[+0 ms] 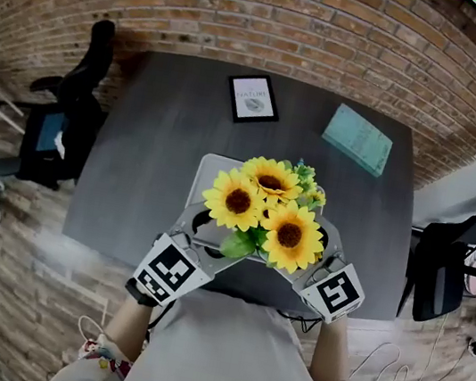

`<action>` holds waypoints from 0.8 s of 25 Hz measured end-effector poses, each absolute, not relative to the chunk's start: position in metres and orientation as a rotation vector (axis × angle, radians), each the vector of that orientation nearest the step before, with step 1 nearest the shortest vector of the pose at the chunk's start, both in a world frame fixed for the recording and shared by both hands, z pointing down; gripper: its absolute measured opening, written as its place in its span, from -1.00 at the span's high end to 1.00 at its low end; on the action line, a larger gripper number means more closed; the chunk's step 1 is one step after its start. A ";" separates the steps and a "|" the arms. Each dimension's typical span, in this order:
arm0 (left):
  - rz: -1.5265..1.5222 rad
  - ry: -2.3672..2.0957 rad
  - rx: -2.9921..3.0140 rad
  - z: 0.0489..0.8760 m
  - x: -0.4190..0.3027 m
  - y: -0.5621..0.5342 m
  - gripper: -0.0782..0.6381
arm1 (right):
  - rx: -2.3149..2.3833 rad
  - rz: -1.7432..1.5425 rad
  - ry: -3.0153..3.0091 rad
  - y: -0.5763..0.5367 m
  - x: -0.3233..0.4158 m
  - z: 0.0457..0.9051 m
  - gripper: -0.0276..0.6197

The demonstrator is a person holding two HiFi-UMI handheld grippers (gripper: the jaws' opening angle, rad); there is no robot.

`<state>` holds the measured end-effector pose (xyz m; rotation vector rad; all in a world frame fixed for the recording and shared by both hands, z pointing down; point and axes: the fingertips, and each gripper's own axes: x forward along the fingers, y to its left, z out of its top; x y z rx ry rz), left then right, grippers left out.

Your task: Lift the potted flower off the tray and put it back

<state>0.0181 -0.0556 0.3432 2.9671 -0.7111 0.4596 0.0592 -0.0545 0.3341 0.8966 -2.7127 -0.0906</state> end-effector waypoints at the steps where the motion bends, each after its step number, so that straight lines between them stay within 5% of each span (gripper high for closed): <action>1: 0.457 -0.708 2.965 0.344 0.018 -0.054 -0.25 | 0.893 -0.097 -2.710 -0.053 0.058 0.334 -0.39; 20: 0.448 -0.714 2.941 0.344 0.012 -0.059 -0.26 | 0.879 -0.075 -2.722 -0.058 0.052 0.333 -0.39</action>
